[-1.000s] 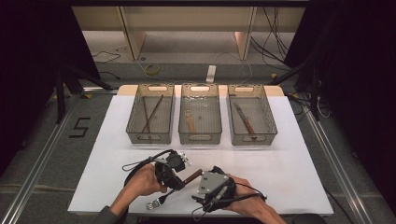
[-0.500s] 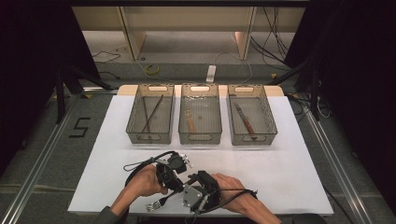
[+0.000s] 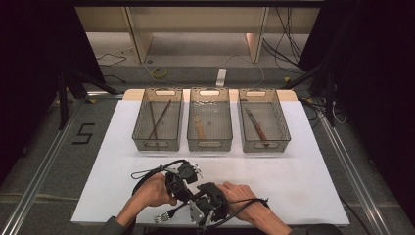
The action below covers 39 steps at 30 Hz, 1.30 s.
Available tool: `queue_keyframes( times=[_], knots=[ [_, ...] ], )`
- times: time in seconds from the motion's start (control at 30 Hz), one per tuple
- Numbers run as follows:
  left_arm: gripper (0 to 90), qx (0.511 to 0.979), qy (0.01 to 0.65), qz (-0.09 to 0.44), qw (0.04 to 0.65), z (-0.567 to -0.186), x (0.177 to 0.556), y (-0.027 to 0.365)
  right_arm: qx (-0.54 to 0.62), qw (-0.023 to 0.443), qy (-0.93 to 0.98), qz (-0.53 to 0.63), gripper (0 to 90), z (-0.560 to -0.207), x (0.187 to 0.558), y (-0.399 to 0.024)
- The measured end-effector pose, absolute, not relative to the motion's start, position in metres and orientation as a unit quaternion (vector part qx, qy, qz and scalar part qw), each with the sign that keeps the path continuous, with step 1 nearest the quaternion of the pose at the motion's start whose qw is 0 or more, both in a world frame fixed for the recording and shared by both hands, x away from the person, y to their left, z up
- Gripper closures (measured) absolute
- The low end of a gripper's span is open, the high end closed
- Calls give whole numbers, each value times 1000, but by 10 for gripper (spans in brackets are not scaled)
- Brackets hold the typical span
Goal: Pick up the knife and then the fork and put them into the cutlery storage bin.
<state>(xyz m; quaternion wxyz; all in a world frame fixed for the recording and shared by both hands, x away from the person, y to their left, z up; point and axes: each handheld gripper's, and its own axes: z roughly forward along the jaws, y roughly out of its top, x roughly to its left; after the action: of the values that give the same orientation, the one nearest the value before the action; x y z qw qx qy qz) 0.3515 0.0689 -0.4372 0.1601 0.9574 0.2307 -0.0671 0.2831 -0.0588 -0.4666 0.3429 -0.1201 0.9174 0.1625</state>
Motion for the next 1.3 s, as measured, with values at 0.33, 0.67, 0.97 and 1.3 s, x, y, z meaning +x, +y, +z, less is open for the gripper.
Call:
queue_keyframes(
  times=[0.33, 0.67, 0.97, 1.3],
  knots=[
    [765, 957, 228, -77, 161, -432, 351, 70, -164, 349, 910, 149, 750, -468, 280, -60],
    [757, 954, 223, -90, 178, -428, 352, 73, -170, 336, 914, 149, 785, -463, 278, -64],
    [534, 951, 245, -62, 177, -422, 358, 85, -158, 333, 916, 158, 791, -459, 283, -70],
    [374, 933, 290, -32, 209, -403, 363, 104, -130, 336, 919, 161, 794, -455, 289, -81]
  ],
)
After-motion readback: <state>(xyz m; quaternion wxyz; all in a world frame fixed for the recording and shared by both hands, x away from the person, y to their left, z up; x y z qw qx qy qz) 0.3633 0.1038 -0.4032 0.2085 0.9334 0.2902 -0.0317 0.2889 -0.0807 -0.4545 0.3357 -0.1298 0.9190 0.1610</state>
